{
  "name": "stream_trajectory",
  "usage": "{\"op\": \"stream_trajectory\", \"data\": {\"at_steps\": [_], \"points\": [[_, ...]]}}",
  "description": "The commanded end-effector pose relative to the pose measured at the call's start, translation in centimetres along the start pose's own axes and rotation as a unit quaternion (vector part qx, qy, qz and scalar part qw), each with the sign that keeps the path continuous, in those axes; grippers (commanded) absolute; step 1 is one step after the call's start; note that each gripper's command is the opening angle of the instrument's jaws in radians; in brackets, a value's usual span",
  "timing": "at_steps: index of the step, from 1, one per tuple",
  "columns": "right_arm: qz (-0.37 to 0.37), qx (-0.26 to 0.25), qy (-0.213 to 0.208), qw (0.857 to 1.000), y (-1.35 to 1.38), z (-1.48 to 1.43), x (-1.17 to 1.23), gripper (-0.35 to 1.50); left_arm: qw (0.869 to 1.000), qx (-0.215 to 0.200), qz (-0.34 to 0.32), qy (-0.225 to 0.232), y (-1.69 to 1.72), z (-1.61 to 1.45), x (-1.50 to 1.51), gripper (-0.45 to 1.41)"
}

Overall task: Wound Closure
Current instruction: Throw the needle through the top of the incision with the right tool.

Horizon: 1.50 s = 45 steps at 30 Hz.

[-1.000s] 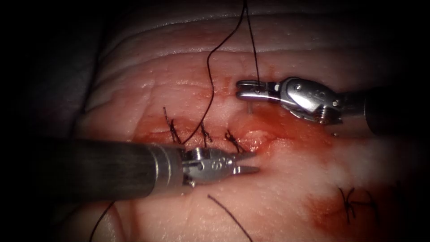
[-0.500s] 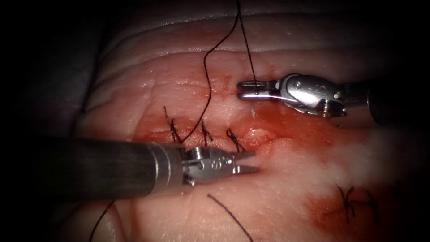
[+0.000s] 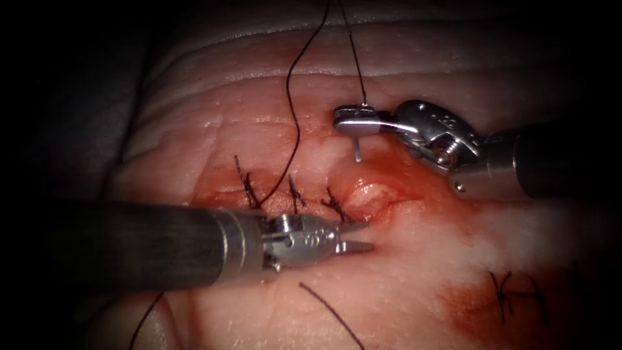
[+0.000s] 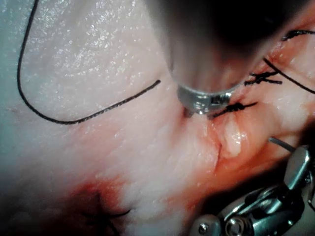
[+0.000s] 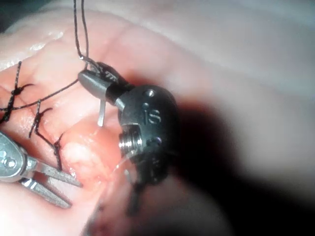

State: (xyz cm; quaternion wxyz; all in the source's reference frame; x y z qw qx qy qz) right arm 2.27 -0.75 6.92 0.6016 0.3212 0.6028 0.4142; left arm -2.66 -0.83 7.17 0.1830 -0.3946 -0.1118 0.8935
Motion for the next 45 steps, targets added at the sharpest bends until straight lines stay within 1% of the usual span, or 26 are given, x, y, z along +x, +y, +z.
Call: {"op": "stream_trajectory", "data": {"at_steps": [1, 5, 6, 8, 11, 18, 20, 21, 22, 23, 24, 25, 27, 29, 30, 31, 32, 38, 42, 43, 44, 45], "points": [[0.031, -0.001, -0.012, 0.999, 0.02, 0.1, -0.09, -0.35, 1.0, -0.001, 0.0, 0.0, 0.01, 0.07, -0.01, 0.09], [0.085, -0.005, -0.027, 0.996, 0.01, 0.07, -0.14, -0.35, 1.0, -0.001, 0.0, 0.0, 0.01, 0.07, -0.01, 0.09], [0.114, -0.005, -0.033, 0.993, -0.01, 0.05, -0.17, -0.35, 1.0, -0.001, 0.0, 0.0, 0.01, 0.06, -0.01, 0.09], [0.134, -0.008, -0.041, 0.99, -0.04, 0.03, -0.19, -0.35, 1.0, -0.001, 0.0, 0.001, 0.01, 0.06, -0.01, 0.09], [0.163, -0.002, -0.045, 0.986, -0.11, 0.0, -0.23, -0.35, 1.0, -0.002, 0.0, 0.001, 0.01, 0.06, -0.01, 0.09], [0.236, 0.023, -0.066, 0.969, -0.33, 0.01, -0.35, -0.35, 1.0, -0.002, 0.0, 0.001, 0.01, 0.06, -0.01, 0.09], [0.237, 0.02, -0.062, 0.969, -0.34, 0.02, -0.34, -0.35, 1.0, -0.002, 0.0, 0.001, 0.01, 0.06, -0.01, 0.09], [0.238, 0.019, -0.045, 0.97, -0.34, 0.02, -0.32, -0.35, 1.0, -0.001, 0.0, 0.001, 0.01, 0.06, -0.01, 0.09], [0.219, 0.019, -0.031, 0.975, -0.32, 0.02, -0.3, -0.35, 1.0, -0.001, 0.0, 0.001, 0.01, 0.06, -0.01, 0.09], [0.2, 0.013, -0.014, 0.98, -0.3, 0.03, -0.27, -0.23, 1.0, -0.001, 0.0, 0.001, 0.01, 0.06, -0.01, 0.09], [0.168, -0.003, 0.004, 0.986, -0.25, 0.03, -0.23, 0.44, 1.0, -0.001, 0.0, 0.0, 0.01, 0.06, -0.01, 0.09], [0.112, -0.028, 0.025, 0.993, -0.18, 0.03, -0.18, 1.13, 1.0, -0.001, 0.0, 0.0, 0.01, 0.06, -0.01, 0.09], [0.069, -0.045, 0.038, 0.996, -0.09, 0.02, -0.13, 1.23, 1.0, -0.001, 0.0, 0.0, 0.01, 0.06, -0.01, 0.09], [0.034, -0.062, 0.043, 0.997, 0.01, -0.03, -0.08, 1.24, 1.0, -0.002, 0.0, 0.001, 0.01, 0.06, -0.01, 0.09], [0.028, -0.07, 0.045, 0.996, 0.04, -0.04, -0.07, 1.23, 1.0, -0.002, 0.0, 0.001, 0.01, 0.06, -0.01, 0.09], [0.026, -0.078, 0.048, 0.995, 0.05, -0.06, -0.05, 1.11, 1.0, -0.002, 0.0, 0.001, 0.01, 0.06, -0.01, 0.09], [0.012, -0.09, 0.05, 0.995, 0.08, -0.1, -0.03, 1.06, 1.0, -0.002, 0.0, 0.001, 0.01, 0.05, -0.01, 0.09], [-0.036, -0.118, 0.05, 0.991, 0.08, -0.17, 0.06, 1.08, 1.0, -0.002, 0.0, 0.001, 0.01, 0.05, -0.01, 0.09], [-0.047, -0.13, 0.051, 0.989, 0.05, -0.17, 0.1, 1.04, 1.0, -0.002, 0.0, 0.001, 0.02, 0.05, -0.01, 0.09], [-0.046, -0.128, 0.051, 0.989, 0.02, -0.15, 0.1, 0.91, 1.0, -0.002, 0.0, 0.001, 0.02, 0.05, 0.0, 0.09], [-0.046, -0.129, 0.051, 0.989, 0.01, -0.15, 0.1, 0.82, 1.0, -0.002, 0.0, 0.001, 0.02, 0.04, 0.0, 0.09], [-0.046, -0.129, 0.051, 0.989, 0.0, -0.14, 0.09, 0.67, 1.0, -0.002, 0.0, 0.001, 0.02, 0.04, 0.0, 0.09]]}}
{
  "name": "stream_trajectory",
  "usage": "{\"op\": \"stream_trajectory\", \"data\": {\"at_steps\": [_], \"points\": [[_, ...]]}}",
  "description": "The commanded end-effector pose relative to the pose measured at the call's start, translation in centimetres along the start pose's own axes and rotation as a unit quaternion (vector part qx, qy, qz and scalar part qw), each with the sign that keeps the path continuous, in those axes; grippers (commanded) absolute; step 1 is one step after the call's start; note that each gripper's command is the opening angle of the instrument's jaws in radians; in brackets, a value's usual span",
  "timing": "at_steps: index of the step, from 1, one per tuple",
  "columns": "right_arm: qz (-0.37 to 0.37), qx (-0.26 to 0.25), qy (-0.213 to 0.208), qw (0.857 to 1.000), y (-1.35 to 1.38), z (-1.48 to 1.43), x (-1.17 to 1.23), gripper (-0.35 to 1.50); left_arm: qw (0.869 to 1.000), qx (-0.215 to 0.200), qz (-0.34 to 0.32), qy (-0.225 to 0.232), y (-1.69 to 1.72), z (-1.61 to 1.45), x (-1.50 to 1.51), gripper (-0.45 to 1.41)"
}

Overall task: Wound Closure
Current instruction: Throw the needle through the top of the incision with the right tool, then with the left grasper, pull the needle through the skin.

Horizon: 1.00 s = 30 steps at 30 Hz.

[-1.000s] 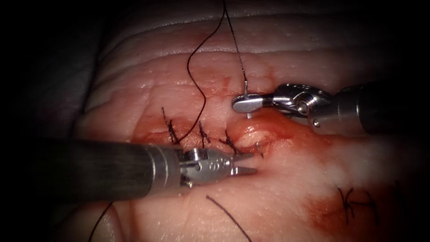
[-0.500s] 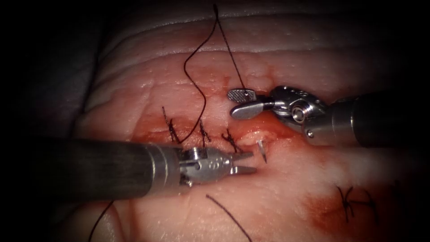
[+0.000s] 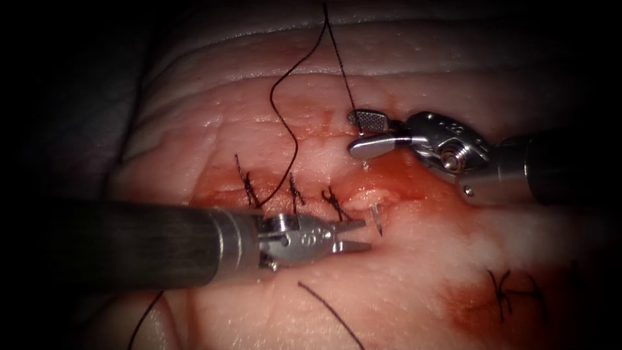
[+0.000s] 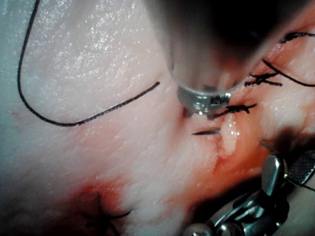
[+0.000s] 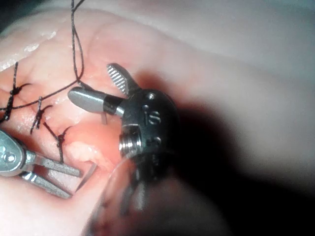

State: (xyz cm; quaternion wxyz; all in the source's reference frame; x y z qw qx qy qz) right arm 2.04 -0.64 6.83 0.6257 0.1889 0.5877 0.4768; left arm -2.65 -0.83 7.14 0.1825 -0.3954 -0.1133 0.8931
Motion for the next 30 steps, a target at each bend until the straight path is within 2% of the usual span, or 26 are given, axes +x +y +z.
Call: {"op": "stream_trajectory", "data": {"at_steps": [1, 2, 3, 4, 8, 10, 13, 14, 20, 25, 26, 27, 30], "points": [[0.001, 0.002, -0.002, 1.0, -0.03, 0.07, -0.07, 0.17, 1.0, -0.001, 0.0, 0.0, 0.01, 0.07, -0.01, 0.09], [0.0, 0.002, -0.003, 1.0, -0.04, 0.07, -0.08, -0.35, 1.0, -0.001, 0.0, 0.0, 0.01, 0.07, -0.01, 0.09], [0.0, 0.001, -0.008, 1.0, -0.04, 0.06, -0.09, -0.35, 1.0, -0.001, 0.0, 0.0, 0.01, 0.07, -0.01, 0.09], [-0.004, 0.004, -0.03, 1.0, -0.06, 0.06, -0.1, -0.35, 1.0, -0.001, 0.0, 0.0, 0.01, 0.07, -0.01, 0.09], [0.093, 0.001, -0.104, 0.99, -0.12, -0.01, -0.18, -0.35, 1.0, -0.002, 0.0, 0.001, 0.0, 0.06, -0.01, 0.09], [0.102, 0.029, -0.121, 0.987, -0.19, -0.03, -0.22, -0.35, 1.0, -0.002, 0.0, 0.001, 0.0, 0.06, -0.01, 0.09], [0.14, 0.038, -0.137, 0.98, -0.29, -0.05, -0.26, -0.35, 1.0, -0.002, 0.0, 0.001, 0.0, 0.05, -0.01, 0.09], [0.156, 0.047, -0.154, 0.975, -0.41, -0.08, -0.3, -0.35, 1.0, -0.003, 0.0, 0.001, 0.0, 0.04, -0.01, 0.09], [0.161, 0.088, -0.171, 0.968, -0.59, -0.06, -0.37, -0.35, 1.0, -0.003, -0.001, 0.001, 0.0, 0.04, 0.0, 0.07], [0.156, 0.106, -0.176, 0.966, -0.63, -0.05, -0.44, -0.35, 1.0, -0.004, -0.001, 0.001, -0.01, 0.02, 0.02, 0.07], [0.149, 0.107, -0.165, 0.969, -0.6, -0.03, -0.42, -0.35, 1.0, -0.004, 0.001, 0.001, -0.01, 0.02, 0.02, 0.07], [0.124, 0.096, -0.132, 0.979, -0.53, -0.01, -0.38, 0.04, 1.0, -0.005, 0.009, 0.001, -0.02, -0.01, 0.04, 0.07], [0.076, 0.088, -0.106, 0.988, -0.42, 0.0, -0.3, 0.59, 1.0, -0.009, 0.026, 0.005, -0.04, -0.09, 0.07, 0.04]]}}
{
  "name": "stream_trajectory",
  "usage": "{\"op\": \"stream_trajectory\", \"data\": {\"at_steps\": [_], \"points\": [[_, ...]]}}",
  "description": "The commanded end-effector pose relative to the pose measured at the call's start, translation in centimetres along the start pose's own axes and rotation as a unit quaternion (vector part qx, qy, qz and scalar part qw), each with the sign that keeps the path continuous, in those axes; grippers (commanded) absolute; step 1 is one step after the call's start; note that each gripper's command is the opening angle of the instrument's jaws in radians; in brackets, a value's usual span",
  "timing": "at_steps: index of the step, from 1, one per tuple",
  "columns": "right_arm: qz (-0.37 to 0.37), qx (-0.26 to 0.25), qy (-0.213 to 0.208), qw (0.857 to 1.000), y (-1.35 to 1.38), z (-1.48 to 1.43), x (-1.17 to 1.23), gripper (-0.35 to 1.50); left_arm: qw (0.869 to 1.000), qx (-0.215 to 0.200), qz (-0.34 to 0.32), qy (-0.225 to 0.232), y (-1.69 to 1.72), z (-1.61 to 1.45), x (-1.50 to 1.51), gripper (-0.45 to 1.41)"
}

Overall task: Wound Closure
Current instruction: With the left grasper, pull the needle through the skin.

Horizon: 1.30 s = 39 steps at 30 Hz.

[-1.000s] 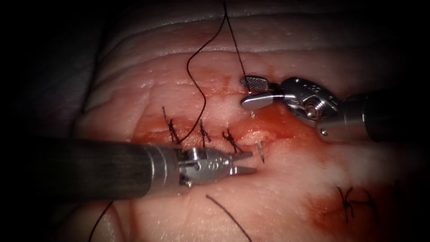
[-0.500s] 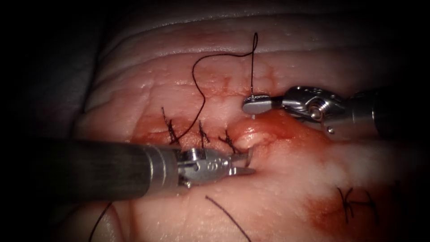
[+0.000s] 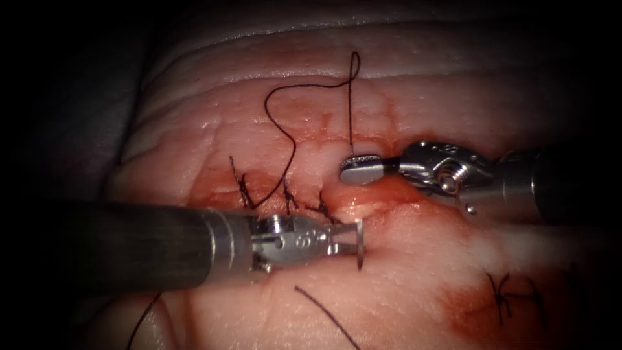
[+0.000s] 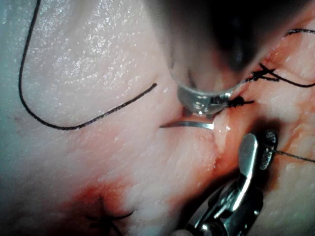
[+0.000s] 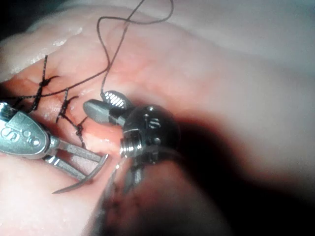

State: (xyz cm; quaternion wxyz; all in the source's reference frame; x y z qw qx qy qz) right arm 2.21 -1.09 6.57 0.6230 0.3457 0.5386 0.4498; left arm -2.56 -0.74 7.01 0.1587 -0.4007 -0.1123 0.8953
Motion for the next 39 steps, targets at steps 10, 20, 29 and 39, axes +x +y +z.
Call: {"op": "stream_trajectory", "data": {"at_steps": [10, 20, 29, 39], "points": [[-0.033, -0.025, 0.06, 0.997, 0.56, -0.72, 0.27, 0.52, 0.983, -0.016, 0.169, 0.063, -0.04, -0.18, 0.11, -0.08], [-0.032, -0.036, 0.068, 0.996, 0.54, -0.75, 0.25, 0.42, 0.971, -0.025, 0.213, 0.11, -0.11, 0.02, 0.1, 0.12], [-0.033, -0.038, 0.069, 0.996, 0.52, -0.72, 0.21, 0.09, 0.971, -0.025, 0.215, 0.105, -0.14, 0.22, -0.06, 0.39], [-0.032, -0.051, 0.075, 0.995, 0.5, -0.73, 0.2, -0.06, 0.986, -0.031, 0.123, 0.111, -0.15, 0.28, 0.03, -0.45]]}}
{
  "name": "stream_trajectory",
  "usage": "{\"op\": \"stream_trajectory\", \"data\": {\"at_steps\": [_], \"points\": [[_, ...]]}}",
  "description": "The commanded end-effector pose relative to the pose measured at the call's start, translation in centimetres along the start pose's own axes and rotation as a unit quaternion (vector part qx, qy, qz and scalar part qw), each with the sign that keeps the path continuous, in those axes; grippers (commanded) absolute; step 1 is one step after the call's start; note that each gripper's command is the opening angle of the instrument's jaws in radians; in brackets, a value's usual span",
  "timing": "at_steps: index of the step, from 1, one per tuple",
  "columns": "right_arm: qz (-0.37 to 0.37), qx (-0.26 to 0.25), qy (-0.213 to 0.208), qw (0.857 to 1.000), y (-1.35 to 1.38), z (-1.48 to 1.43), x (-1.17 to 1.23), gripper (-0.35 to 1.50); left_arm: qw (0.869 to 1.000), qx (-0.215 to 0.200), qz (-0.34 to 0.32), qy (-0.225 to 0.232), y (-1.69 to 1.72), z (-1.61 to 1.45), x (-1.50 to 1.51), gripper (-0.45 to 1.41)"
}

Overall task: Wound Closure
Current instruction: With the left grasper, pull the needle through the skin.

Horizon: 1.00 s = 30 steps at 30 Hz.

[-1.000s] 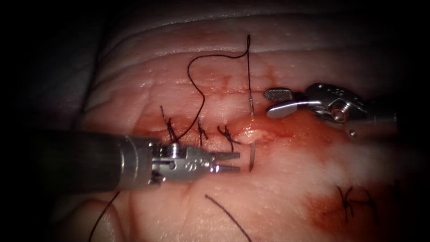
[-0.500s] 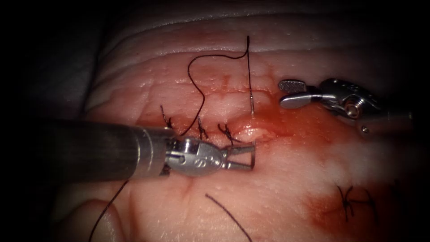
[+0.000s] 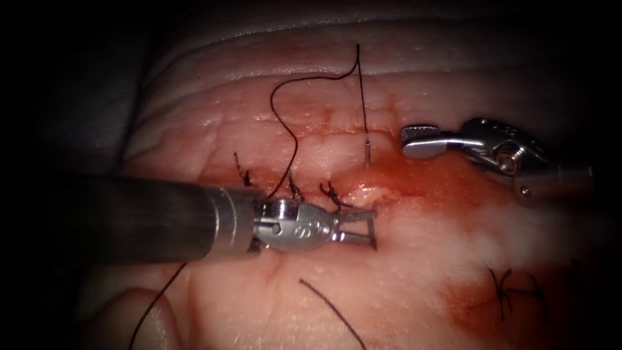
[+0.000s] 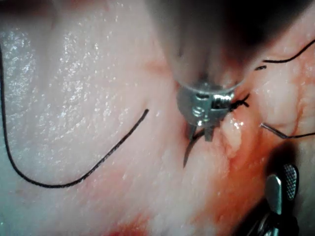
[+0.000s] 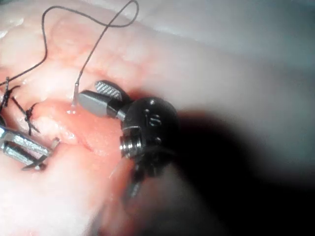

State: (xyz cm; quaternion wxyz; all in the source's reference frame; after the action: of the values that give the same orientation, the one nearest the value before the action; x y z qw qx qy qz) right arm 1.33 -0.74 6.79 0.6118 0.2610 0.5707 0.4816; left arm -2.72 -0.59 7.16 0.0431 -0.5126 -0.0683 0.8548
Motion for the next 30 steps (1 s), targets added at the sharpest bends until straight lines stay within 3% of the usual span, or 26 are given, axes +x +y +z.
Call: {"op": "stream_trajectory", "data": {"at_steps": [1, 2, 9, 12, 16, 17, 19, 21, 24, 27, 28, 29, 30], "points": [[0.0, 0.001, 0.0, 1.0, 0.01, 0.07, -0.05, -0.06, 1.0, -0.001, -0.004, 0.001, 0.02, 0.07, -0.02, -0.45], [0.001, -0.001, 0.0, 1.0, -0.01, 0.06, -0.06, -0.05, 0.998, -0.003, -0.058, 0.005, 0.01, 0.05, -0.01, -0.45], [0.001, -0.002, -0.001, 1.0, -0.1, 0.04, -0.1, 0.02, 0.985, -0.037, -0.165, 0.031, -0.05, -0.09, 0.12, -0.45], [0.001, -0.002, -0.002, 1.0, -0.14, 0.04, -0.11, 0.12, 0.973, -0.057, -0.218, 0.044, -0.06, -0.13, 0.22, -0.45], [0.002, -0.003, -0.002, 1.0, -0.14, 0.04, -0.1, 0.14, 0.952, -0.095, -0.284, 0.068, -0.06, -0.19, 0.4, -0.45], [0.002, -0.004, -0.002, 1.0, -0.14, 0.04, -0.1, 0.12, 0.939, -0.116, -0.312, 0.087, -0.06, -0.23, 0.5, -0.45], [0.001, -0.004, -0.002, 1.0, -0.14, 0.03, -0.11, 0.12, 0.932, -0.128, -0.326, 0.095, -0.06, -0.24, 0.54, -0.45], [0.001, -0.004, -0.003, 1.0, -0.15, 0.03, -0.12, 0.12, 0.898, -0.18, -0.38, 0.128, -0.02, -0.33, 0.72, -0.45], [0.0, -0.005, -0.008, 1.0, -0.16, 0.03, -0.13, 0.17, 0.886, -0.207, -0.391, 0.137, 0.01, -0.41, 0.86, -0.45], [-0.001, -0.006, -0.012, 1.0, -0.16, 0.02, -0.13, 0.32, 0.882, -0.221, -0.391, 0.14, 0.04, -0.51, 1.01, -0.45], [-0.001, -0.007, -0.015, 1.0, -0.16, 0.02, -0.13, 0.46, 0.891, -0.221, -0.37, 0.146, 0.05, -0.59, 1.11, -0.45], [-0.001, -0.007, -0.015, 1.0, -0.16, 0.02, -0.13, 0.46, 0.891, -0.221, -0.37, 0.146, 0.05, -0.59, 1.11, -0.45], [-0.001, -0.007, -0.015, 1.0, -0.16, 0.01, -0.13, 0.49, 0.901, -0.215, -0.345, 0.152, 0.06, -0.64, 1.18, -0.45]]}}
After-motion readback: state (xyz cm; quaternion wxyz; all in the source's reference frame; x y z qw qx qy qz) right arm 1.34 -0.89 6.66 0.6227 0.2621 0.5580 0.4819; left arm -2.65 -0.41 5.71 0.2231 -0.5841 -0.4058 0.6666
